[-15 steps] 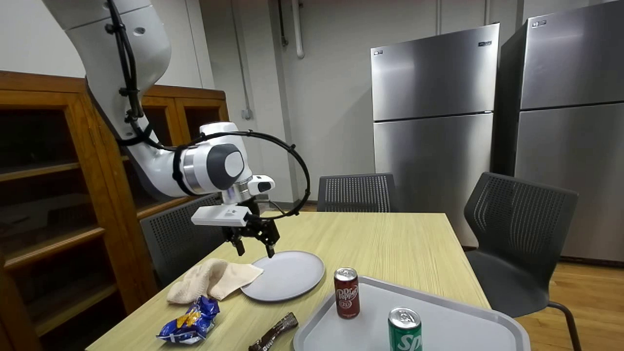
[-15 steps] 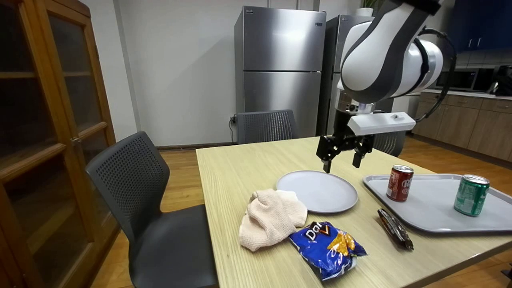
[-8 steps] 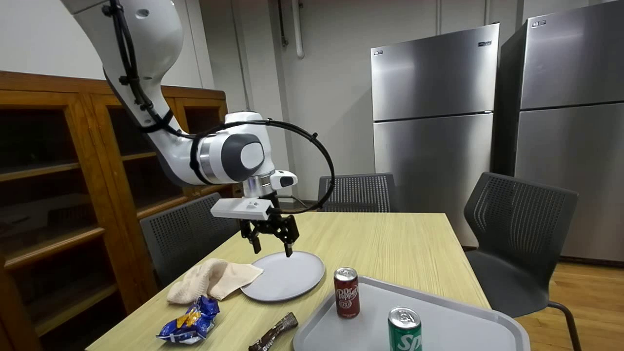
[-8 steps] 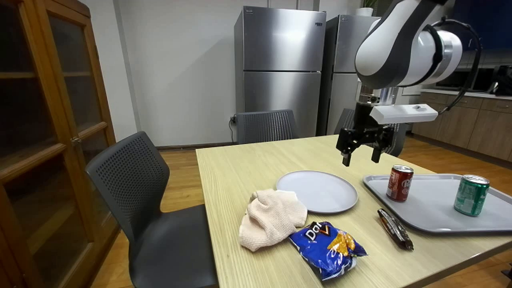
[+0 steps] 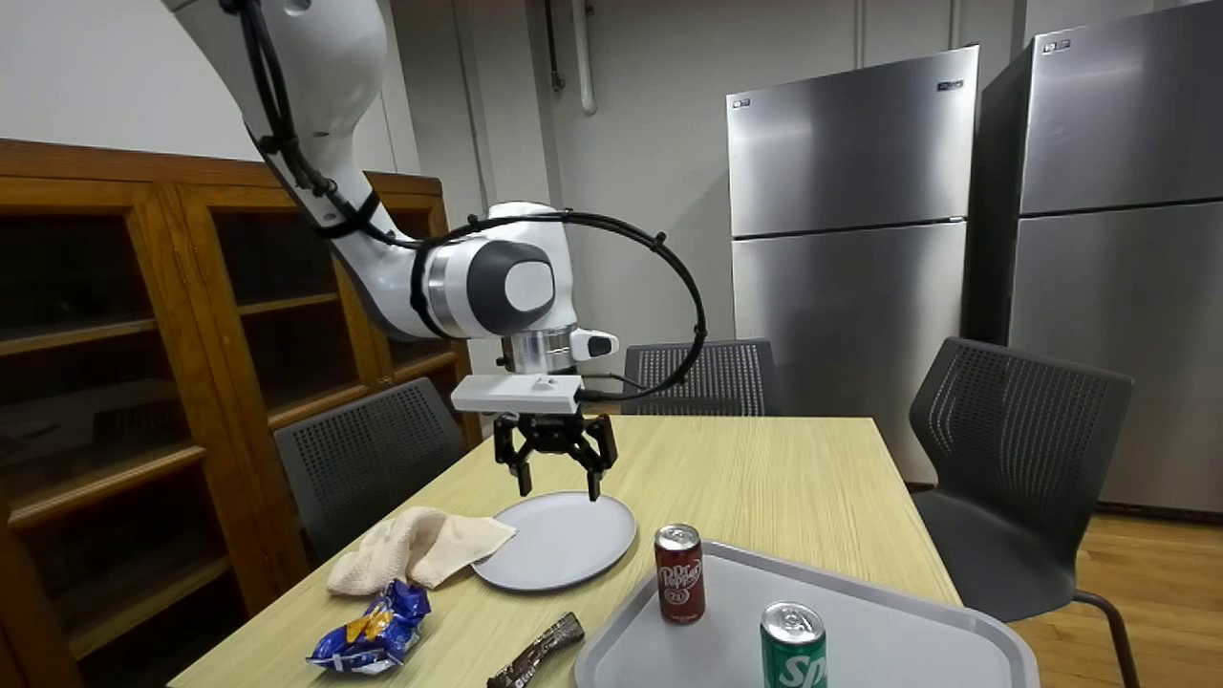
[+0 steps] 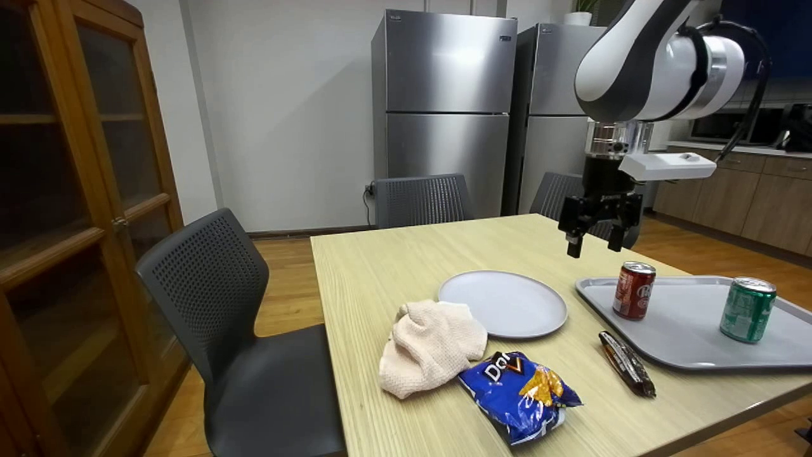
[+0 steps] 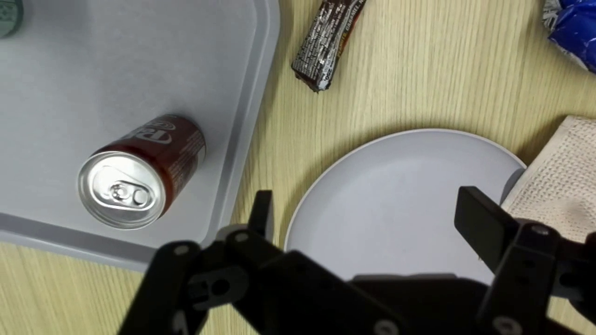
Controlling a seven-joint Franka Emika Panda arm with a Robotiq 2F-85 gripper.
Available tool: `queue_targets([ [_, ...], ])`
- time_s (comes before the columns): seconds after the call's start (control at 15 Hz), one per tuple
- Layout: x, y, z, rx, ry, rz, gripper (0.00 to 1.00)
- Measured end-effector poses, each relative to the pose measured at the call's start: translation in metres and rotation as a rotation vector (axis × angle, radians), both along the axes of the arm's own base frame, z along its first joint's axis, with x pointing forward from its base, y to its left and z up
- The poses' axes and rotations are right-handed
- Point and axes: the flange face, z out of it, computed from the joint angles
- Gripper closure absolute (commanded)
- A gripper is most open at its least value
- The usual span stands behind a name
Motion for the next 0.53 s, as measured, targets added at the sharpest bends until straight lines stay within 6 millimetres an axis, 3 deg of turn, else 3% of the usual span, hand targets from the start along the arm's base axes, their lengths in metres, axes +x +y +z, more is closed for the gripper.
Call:
queue_targets([
  [0.53, -0.004, -0.053, 0.006, -0.032, 0.005, -0.043, 0.0],
])
